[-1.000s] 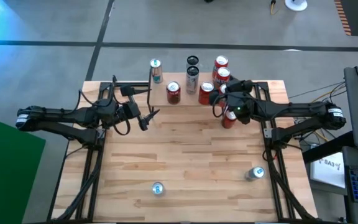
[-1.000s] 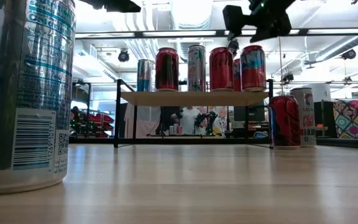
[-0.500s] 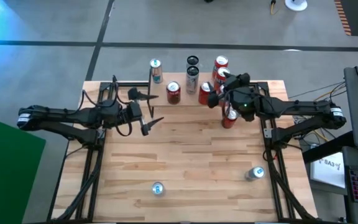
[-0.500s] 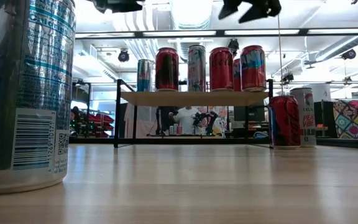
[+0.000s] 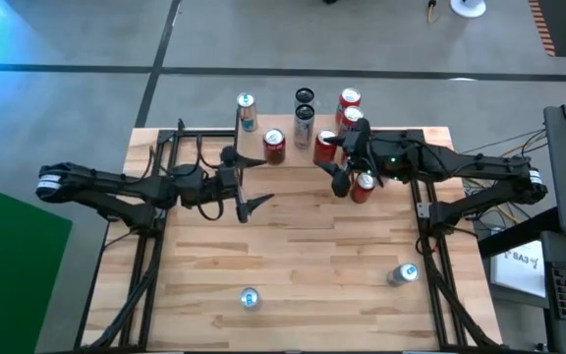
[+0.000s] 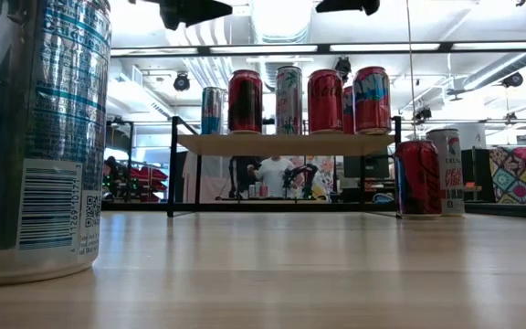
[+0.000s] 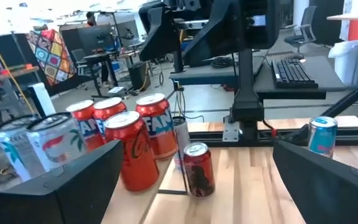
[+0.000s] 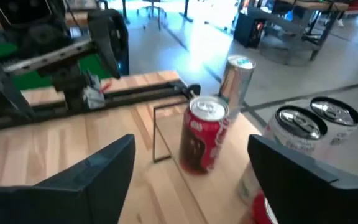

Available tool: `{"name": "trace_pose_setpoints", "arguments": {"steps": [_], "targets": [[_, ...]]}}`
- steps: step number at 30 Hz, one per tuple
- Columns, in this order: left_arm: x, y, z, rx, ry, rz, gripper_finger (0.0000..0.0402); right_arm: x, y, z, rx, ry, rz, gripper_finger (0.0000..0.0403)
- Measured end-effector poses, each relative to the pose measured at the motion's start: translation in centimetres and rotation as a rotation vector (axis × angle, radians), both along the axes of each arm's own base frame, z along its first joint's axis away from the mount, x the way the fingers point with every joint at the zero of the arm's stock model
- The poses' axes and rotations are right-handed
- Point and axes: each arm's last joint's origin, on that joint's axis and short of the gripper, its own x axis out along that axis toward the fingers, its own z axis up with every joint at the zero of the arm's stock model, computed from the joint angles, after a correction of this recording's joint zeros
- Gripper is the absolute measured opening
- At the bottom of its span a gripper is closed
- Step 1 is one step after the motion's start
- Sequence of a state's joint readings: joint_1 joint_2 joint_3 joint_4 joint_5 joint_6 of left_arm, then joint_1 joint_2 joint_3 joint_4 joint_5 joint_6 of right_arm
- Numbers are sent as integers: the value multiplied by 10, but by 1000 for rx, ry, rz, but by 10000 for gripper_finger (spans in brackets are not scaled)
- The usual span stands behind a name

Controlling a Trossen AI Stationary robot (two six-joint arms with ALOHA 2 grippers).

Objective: Place canned beverage on shelf
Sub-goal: Put the red soda can on the shelf

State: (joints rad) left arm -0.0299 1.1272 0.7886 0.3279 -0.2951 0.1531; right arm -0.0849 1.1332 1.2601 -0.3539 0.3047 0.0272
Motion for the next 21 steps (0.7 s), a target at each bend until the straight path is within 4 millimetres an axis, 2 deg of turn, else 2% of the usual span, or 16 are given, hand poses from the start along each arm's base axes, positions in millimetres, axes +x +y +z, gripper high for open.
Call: {"name": "trace_pose_setpoints", "arguments": {"steps": [6, 11, 16, 21], "targets": [[9, -5, -6, -88, -22, -16, 393, -7, 1, -9, 0, 109, 18, 232], [20, -7, -7, -95, -107, -23, 380, -18, 4, -31, -17, 214, 97, 177], [23, -6, -11, -137, -100, -15, 372, -31, 6, -37, -72, 75, 165, 130], [21, -6, -8, -138, -113, 12, 366, -49, 9, -43, -56, 53, 204, 81]]}}
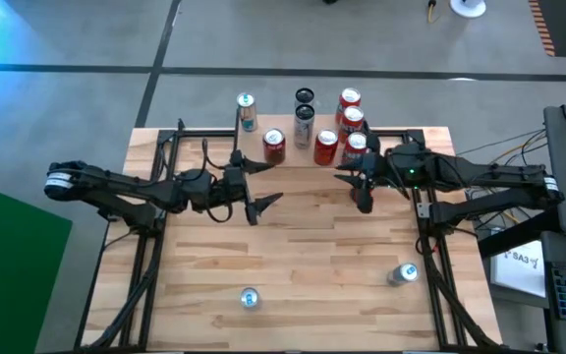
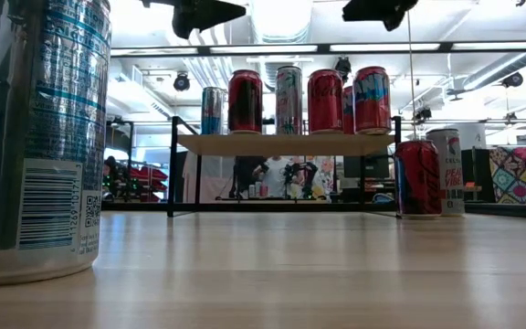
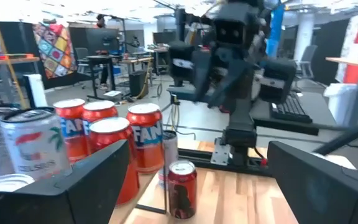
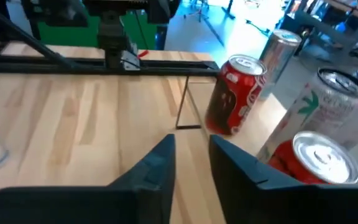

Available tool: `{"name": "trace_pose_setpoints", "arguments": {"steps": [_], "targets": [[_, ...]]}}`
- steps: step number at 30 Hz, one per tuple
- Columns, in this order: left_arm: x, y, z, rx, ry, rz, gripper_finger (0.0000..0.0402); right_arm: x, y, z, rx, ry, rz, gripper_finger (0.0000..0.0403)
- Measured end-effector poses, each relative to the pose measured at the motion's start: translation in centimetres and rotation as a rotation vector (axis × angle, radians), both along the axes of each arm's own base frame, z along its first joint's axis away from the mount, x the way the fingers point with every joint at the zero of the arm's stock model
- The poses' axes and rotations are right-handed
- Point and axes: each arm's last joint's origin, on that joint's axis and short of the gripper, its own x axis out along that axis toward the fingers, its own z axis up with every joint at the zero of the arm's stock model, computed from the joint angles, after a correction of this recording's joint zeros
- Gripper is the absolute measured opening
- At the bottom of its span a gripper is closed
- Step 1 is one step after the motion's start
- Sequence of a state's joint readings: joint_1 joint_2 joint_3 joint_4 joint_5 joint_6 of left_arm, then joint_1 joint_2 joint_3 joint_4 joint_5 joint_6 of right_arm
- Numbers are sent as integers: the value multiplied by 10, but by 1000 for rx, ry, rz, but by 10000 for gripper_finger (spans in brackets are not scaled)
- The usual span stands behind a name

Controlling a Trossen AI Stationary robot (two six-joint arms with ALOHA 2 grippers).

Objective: Place canned beverage on shelf
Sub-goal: Put the red soda can on the shelf

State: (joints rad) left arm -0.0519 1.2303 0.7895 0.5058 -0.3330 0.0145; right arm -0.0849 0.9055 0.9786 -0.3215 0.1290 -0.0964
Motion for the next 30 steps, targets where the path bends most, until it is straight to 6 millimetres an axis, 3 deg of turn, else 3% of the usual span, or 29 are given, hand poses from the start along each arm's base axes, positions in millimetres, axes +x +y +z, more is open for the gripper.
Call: {"name": "trace_pose_setpoints", "arguments": {"steps": [7, 12, 18, 23, 30], "targets": [[-1, 2, 1, -9, -2, 51, 366, -16, 3, -19, 50, 138, 37, 13], [-1, 2, 1, -2, 0, 52, 366, -18, 3, -28, 88, 212, 25, 9], [-1, 2, 1, 33, 11, 55, 366, -27, -7, -40, 67, 339, -231, 9], [-1, 2, 1, 59, 20, 57, 366, -34, -15, -41, 94, 353, -372, 9], [-1, 2, 1, 74, 25, 59, 366, -30, -28, -43, 104, 355, -435, 9]]}}
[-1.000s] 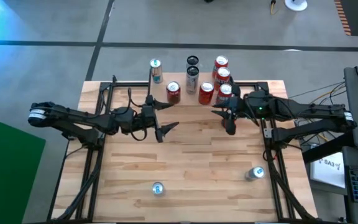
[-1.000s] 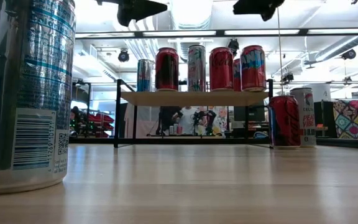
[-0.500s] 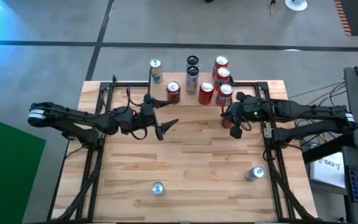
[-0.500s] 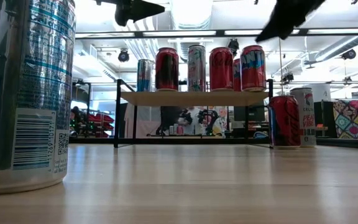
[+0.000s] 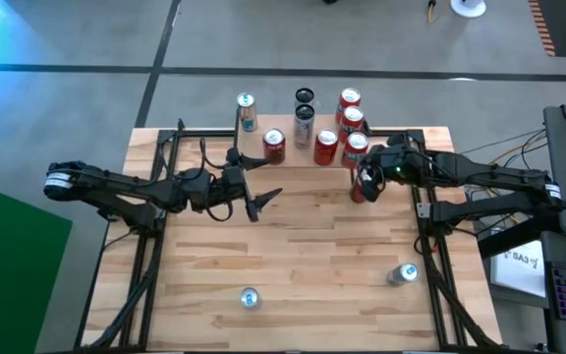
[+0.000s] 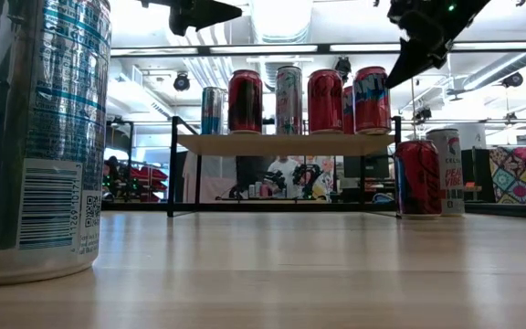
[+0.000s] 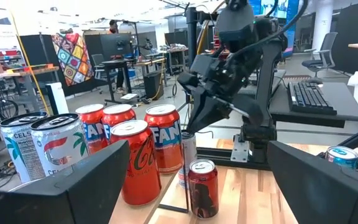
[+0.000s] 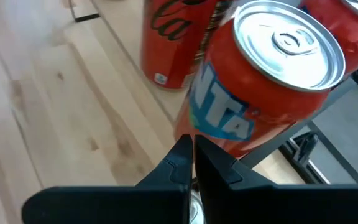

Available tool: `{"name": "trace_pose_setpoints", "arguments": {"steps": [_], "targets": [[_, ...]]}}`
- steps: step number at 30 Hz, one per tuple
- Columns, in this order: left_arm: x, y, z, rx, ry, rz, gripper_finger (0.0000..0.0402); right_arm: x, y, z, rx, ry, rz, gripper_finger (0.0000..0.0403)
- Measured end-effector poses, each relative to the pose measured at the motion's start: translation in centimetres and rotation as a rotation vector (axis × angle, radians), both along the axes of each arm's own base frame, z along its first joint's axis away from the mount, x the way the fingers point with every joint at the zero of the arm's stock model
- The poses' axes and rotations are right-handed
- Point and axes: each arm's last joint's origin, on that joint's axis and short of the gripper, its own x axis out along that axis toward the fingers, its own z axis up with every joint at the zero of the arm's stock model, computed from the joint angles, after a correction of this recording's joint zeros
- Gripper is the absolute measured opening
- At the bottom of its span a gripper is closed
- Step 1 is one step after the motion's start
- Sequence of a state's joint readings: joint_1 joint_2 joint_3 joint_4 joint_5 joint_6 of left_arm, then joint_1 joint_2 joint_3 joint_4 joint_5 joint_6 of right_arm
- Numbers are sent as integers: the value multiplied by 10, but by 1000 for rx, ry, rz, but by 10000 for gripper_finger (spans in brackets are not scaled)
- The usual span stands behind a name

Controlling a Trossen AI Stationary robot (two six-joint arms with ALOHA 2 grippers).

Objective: Place canned beverage on shelf
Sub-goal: Put the red soda can on the shelf

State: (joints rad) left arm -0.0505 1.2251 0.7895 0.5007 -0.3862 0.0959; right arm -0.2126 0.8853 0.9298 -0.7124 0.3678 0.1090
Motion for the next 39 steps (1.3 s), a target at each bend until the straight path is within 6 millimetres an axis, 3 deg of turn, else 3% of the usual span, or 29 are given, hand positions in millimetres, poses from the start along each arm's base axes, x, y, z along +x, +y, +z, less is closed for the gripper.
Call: {"name": "trace_pose_setpoints", "arguments": {"steps": [13, 32, 39], "targets": [[0, 0, 0, 0, 0, 0, 366, 6, -15, -3, -22, 3, -46, 9], [0, 0, 0, -2, -1, 0, 366, 7, -17, 0, -51, -17, -80, 9], [0, 0, 0, -1, -4, 0, 366, 7, -15, 0, 24, -44, -48, 9]]}}
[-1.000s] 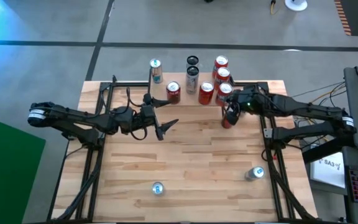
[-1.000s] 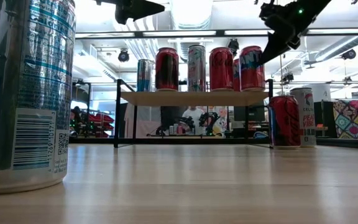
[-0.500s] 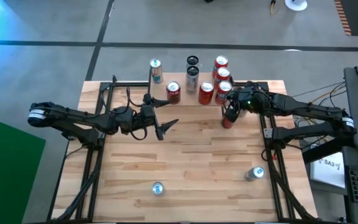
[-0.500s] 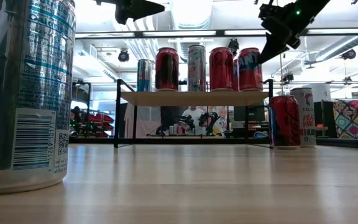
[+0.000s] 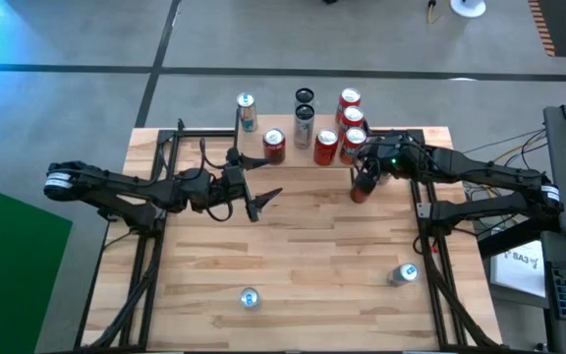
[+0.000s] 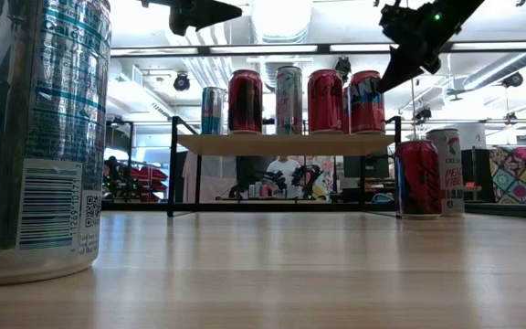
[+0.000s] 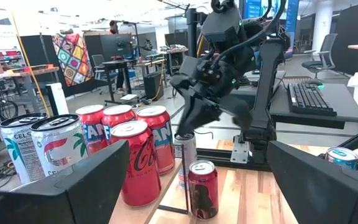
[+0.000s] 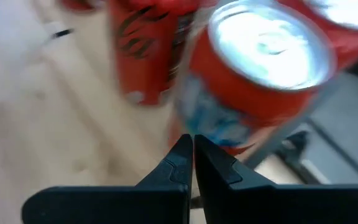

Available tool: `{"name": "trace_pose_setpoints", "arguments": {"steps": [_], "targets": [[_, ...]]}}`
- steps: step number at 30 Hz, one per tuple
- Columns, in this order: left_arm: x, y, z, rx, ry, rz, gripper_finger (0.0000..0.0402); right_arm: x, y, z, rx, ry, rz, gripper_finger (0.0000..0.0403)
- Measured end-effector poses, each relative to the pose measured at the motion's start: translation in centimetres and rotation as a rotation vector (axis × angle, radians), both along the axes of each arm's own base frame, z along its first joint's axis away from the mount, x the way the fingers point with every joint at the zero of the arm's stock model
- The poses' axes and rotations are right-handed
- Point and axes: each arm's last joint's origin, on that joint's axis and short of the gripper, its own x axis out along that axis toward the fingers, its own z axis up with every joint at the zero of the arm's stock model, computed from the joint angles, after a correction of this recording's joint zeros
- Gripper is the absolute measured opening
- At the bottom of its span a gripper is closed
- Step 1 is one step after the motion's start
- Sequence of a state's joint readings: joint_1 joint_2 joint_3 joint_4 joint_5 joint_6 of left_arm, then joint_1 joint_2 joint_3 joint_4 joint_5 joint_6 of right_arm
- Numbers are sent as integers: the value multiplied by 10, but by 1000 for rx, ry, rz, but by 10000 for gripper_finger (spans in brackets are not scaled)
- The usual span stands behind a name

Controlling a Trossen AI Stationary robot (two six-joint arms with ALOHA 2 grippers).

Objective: Place canned beverage on shelf
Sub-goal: Put the red soda can on the shelf, then put the bottom blue soda can on the shelf

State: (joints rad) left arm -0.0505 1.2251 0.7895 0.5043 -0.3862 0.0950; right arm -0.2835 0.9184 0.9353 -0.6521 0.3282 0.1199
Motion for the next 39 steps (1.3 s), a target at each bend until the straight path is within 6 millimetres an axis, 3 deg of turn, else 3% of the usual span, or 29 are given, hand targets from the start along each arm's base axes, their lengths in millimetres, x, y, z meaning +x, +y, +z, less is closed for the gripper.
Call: {"name": "trace_pose_setpoints", "arguments": {"steps": [8, 21, 29, 39], "targets": [[0, -10, 0, -24, -12, -41, 366, 2, 11, 17, 124, -99, 224, 9], [4, -50, 10, -88, -50, -185, 366, 8, 40, 25, 152, -127, 418, 9], [12, -82, 23, -52, 65, -279, 366, 9, 60, 25, 175, -125, 511, 9], [6, -122, 36, -168, 295, -282, 366, 9, 75, 25, 211, -129, 558, 9]]}}
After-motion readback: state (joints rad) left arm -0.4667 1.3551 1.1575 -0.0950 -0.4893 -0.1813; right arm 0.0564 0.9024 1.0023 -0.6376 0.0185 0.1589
